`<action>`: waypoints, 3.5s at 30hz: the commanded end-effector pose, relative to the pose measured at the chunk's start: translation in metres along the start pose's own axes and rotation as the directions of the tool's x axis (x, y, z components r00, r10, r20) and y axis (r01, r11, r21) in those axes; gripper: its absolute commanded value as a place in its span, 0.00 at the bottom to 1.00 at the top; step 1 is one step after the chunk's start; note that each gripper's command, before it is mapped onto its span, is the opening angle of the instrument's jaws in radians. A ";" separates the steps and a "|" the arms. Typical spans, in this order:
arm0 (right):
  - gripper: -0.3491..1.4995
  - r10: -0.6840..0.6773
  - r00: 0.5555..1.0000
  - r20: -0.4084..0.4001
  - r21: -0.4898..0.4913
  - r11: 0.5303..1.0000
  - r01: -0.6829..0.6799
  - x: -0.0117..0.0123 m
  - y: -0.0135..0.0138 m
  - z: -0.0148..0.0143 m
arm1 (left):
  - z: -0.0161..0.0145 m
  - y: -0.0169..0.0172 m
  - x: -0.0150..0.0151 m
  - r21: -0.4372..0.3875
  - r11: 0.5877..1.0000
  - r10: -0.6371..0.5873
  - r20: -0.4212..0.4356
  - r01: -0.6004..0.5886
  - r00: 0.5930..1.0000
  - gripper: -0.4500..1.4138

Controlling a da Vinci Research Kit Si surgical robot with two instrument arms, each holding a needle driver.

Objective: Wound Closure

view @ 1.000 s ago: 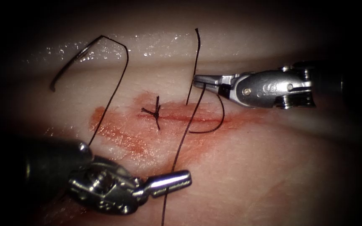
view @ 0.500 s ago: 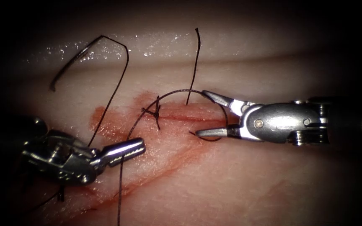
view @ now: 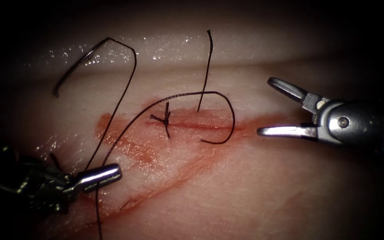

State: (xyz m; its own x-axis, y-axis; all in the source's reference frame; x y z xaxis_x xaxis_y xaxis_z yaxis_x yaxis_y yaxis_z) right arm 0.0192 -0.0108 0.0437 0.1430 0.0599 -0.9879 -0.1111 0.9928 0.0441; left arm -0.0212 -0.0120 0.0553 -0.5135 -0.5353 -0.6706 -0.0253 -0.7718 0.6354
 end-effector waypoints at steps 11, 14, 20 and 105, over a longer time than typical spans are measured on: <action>0.00 -0.076 0.993 0.089 0.119 0.991 0.065 -0.0076 0.0017 0.0073 | 0.0012 -0.0005 0.0000 -0.003 1.000 0.006 -0.013 -0.006 1.000 0.00; 0.00 -0.112 0.988 0.104 0.133 0.986 0.097 -0.0103 0.0012 0.0087 | 0.0014 -0.0009 -0.0004 -0.005 1.000 0.003 -0.020 -0.003 1.000 0.00; 0.00 -0.112 0.989 0.093 0.174 0.980 0.094 -0.0139 0.0007 0.0107 | 0.0019 -0.0017 -0.0012 -0.009 1.000 -0.006 -0.044 0.005 0.999 0.00; 0.28 0.185 0.961 -0.207 0.455 0.887 -0.072 -0.0139 -0.0047 0.0160 | 0.0181 -0.0034 -0.0130 -0.412 0.866 -0.463 -0.450 0.282 0.764 0.00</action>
State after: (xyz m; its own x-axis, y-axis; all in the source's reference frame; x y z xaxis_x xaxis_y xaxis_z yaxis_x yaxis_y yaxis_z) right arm 0.0327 -0.0144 0.0591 -0.0975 0.2241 -0.9697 0.3408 0.9229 0.1791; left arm -0.0293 0.0038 0.0685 0.0070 -0.2071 -0.9783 0.1845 -0.9612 0.2048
